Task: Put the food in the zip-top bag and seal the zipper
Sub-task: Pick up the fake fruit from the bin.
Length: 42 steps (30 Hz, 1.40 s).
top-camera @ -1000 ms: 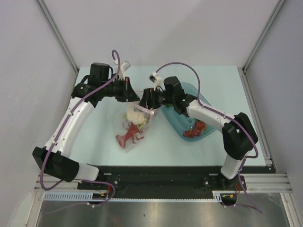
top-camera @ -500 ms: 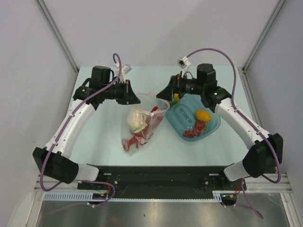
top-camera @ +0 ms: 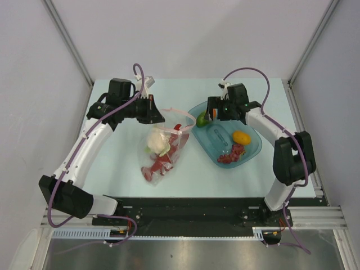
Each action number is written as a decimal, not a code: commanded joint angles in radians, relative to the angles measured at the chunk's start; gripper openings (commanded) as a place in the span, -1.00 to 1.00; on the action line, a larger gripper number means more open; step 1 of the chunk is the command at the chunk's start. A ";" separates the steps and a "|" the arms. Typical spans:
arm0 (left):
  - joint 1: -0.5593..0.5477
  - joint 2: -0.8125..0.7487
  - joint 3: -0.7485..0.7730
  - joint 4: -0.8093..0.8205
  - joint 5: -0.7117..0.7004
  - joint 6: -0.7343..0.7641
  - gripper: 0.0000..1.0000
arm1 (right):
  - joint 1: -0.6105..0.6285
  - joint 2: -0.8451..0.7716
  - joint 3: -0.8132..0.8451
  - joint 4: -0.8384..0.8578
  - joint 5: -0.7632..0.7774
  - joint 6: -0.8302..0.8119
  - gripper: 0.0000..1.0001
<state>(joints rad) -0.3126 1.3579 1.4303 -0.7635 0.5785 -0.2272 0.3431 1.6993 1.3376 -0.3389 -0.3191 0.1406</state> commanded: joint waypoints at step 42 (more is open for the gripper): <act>0.017 0.049 0.050 0.000 0.014 0.060 -1.00 | -0.036 0.220 0.331 0.000 0.046 0.473 -0.06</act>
<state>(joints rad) -0.3019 1.4361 1.4460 -0.7933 0.5438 -0.1745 0.3046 2.1269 1.6314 -0.3904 -0.2188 0.6487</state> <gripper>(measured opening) 0.006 0.719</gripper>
